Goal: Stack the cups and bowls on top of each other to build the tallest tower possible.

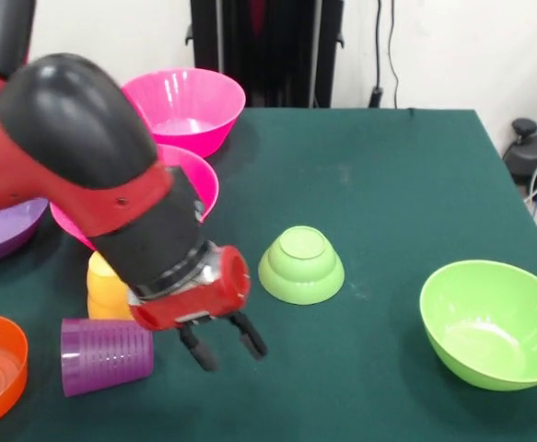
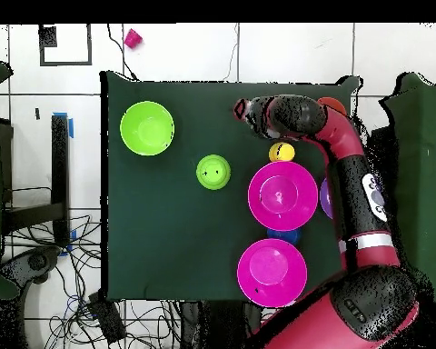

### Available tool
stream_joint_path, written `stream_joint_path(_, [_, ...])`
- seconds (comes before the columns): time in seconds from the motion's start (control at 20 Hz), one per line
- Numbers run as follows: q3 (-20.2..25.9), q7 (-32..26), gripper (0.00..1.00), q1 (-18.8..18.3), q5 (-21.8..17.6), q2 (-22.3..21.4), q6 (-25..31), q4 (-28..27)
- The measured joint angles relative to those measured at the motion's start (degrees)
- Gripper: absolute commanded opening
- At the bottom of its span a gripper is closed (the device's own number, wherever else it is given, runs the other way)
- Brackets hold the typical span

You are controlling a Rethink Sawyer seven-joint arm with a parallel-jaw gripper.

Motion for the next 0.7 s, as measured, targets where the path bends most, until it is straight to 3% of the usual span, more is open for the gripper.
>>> stream_joint_path(0.15, [0.26, -0.48, 1.00, -1.31, 1.02, 0.16, 5.77, -2.41])
stream_joint_path(0.7, [0.39, -6.80, 1.00, -3.00, 1.38, 0.79, 13.60, -10.09])
